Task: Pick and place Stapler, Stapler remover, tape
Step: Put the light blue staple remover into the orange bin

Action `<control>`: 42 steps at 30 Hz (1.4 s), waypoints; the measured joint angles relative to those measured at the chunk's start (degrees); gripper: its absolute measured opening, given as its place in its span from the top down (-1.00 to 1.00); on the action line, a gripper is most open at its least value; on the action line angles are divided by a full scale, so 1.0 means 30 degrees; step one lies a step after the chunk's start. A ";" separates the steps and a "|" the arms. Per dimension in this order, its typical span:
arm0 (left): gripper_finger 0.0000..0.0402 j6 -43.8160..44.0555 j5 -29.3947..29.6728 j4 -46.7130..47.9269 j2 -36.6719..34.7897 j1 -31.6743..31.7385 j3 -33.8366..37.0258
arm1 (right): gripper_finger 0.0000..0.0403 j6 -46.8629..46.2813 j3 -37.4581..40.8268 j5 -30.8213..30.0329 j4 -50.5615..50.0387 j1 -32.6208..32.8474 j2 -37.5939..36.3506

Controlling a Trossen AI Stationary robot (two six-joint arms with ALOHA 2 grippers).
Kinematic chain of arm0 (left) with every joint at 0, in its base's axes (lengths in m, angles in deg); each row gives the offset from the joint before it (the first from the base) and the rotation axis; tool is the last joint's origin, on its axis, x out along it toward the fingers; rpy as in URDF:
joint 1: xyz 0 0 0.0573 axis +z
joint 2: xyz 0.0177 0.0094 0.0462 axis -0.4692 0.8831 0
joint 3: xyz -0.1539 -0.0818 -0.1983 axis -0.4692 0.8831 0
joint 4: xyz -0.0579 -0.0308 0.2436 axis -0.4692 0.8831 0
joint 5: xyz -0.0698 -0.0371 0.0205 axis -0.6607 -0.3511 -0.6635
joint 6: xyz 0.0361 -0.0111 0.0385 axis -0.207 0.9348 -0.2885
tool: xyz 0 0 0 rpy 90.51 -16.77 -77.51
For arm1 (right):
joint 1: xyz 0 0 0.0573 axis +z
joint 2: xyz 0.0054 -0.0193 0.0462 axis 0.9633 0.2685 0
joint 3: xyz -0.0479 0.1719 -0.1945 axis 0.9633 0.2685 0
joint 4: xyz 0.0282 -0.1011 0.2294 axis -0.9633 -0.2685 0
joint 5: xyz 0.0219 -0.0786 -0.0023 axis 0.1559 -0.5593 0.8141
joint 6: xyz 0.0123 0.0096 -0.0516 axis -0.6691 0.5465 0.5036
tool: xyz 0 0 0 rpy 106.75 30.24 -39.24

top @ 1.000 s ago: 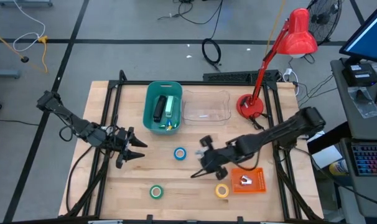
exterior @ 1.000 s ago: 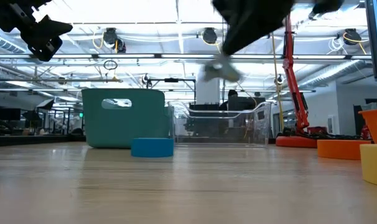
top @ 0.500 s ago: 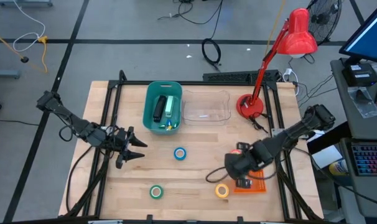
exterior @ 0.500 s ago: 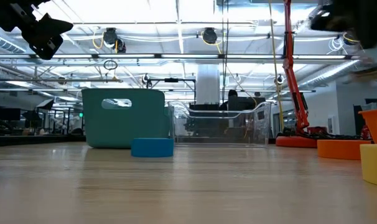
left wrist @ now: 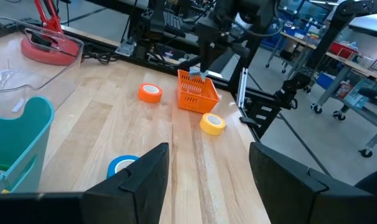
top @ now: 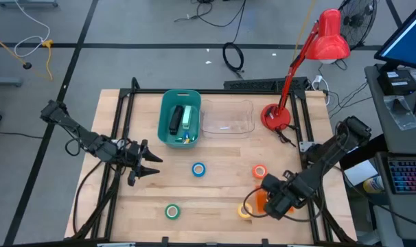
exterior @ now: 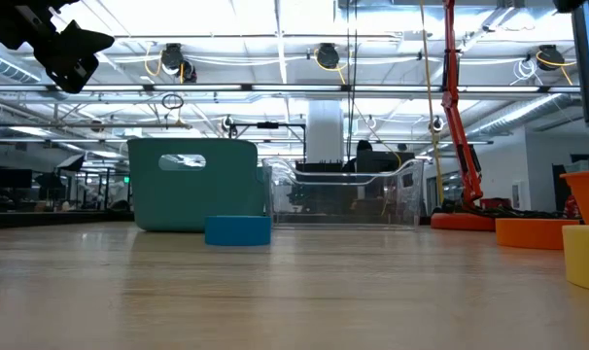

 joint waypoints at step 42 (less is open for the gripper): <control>-0.12 -0.0497 0.0015 0.0013 0.0007 0.0001 0.0000 | 1.00 -0.9553 0.3876 0.0721 0.1998 0.0613 -0.1032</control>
